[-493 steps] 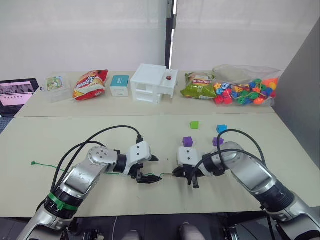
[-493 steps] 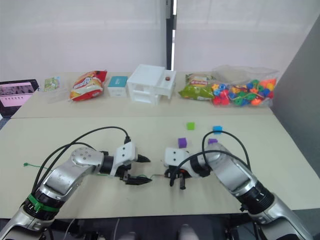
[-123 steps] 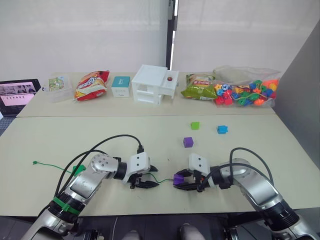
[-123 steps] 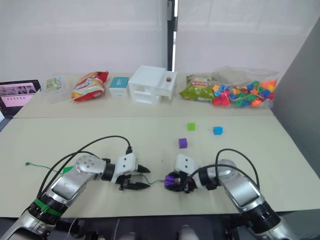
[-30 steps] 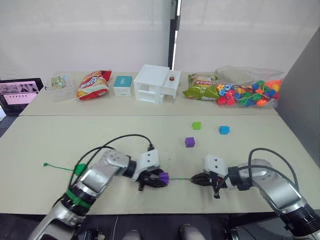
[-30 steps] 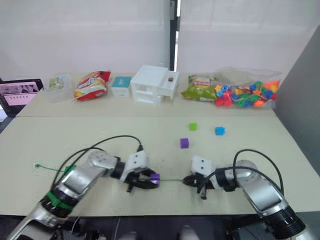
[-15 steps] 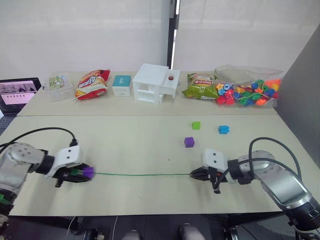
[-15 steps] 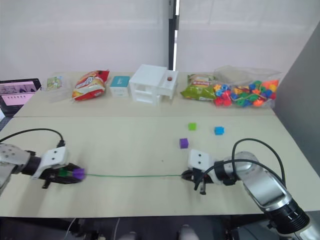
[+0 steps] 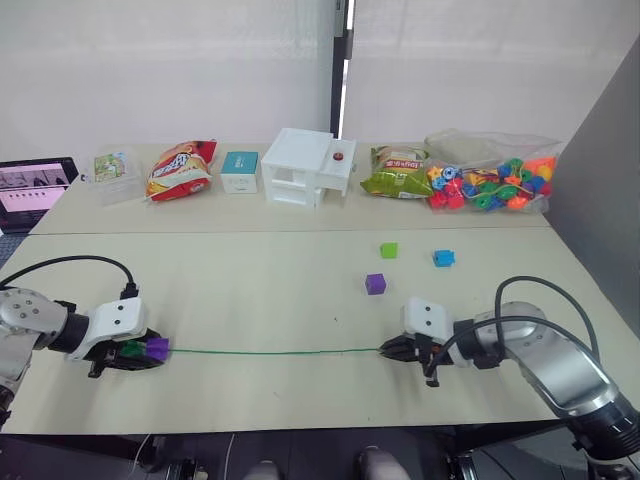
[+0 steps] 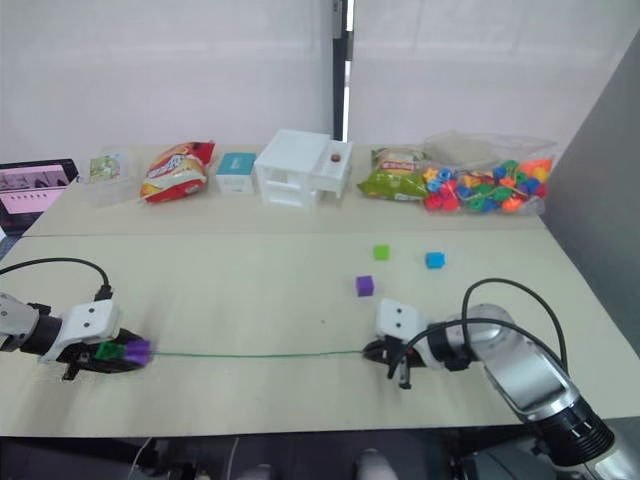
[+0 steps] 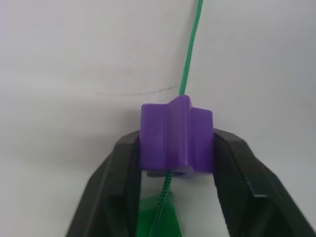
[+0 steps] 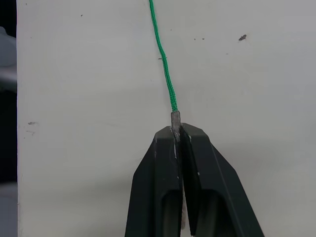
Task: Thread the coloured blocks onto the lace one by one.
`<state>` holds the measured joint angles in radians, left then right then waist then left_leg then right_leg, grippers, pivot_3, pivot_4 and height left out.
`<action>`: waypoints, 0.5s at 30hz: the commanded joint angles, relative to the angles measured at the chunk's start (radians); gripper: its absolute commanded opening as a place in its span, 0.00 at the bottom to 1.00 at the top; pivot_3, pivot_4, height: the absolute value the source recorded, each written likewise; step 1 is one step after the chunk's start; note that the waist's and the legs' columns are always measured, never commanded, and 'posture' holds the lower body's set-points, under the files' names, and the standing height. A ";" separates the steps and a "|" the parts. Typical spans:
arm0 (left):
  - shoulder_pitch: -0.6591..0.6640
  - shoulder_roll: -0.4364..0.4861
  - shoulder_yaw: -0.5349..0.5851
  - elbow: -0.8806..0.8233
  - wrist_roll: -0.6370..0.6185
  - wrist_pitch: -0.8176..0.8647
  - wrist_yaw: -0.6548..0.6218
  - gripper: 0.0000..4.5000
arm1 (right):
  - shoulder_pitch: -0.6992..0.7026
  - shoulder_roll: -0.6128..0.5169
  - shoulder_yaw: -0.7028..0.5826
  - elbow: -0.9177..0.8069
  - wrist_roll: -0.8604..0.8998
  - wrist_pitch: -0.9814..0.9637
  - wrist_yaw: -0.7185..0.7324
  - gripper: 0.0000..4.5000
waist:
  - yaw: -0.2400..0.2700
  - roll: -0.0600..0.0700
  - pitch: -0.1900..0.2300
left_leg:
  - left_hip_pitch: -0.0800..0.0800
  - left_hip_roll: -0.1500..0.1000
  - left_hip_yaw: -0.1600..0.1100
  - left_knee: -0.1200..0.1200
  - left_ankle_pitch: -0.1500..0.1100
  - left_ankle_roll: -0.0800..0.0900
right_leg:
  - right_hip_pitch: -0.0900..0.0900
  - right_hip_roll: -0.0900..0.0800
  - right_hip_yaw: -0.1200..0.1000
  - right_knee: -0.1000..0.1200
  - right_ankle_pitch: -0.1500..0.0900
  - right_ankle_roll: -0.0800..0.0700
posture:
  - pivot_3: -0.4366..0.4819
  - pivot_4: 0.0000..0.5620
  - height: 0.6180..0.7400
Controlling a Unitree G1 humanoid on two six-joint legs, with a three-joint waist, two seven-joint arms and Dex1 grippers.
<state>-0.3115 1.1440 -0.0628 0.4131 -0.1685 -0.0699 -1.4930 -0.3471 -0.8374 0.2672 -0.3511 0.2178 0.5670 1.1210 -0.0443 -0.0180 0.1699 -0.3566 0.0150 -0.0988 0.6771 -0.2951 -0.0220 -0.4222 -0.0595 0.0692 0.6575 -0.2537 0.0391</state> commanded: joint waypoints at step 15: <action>-0.141 -0.380 -0.155 -0.673 -0.209 0.547 0.266 0.96 | -0.120 0.108 0.121 -0.053 -0.024 0.117 -0.062 0.00 | 0.001 0.000 0.000 | 0.000 0.000 -0.001 0.002 0.000 0.000 | 0.000 0.000 0.000 0.001 0.000 0.000 | 0.48 0.27 1.00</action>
<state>-0.4368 0.7960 -0.1604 -0.2259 -0.4211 0.4958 -1.2838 -0.4451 -0.7378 0.3843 -0.3647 0.1982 0.6717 1.0667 -0.0431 -0.0184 0.1700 -0.3571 0.0144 -0.1000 0.6788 -0.2950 -0.0221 -0.4214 -0.0596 0.0695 0.6580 -0.2536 0.0389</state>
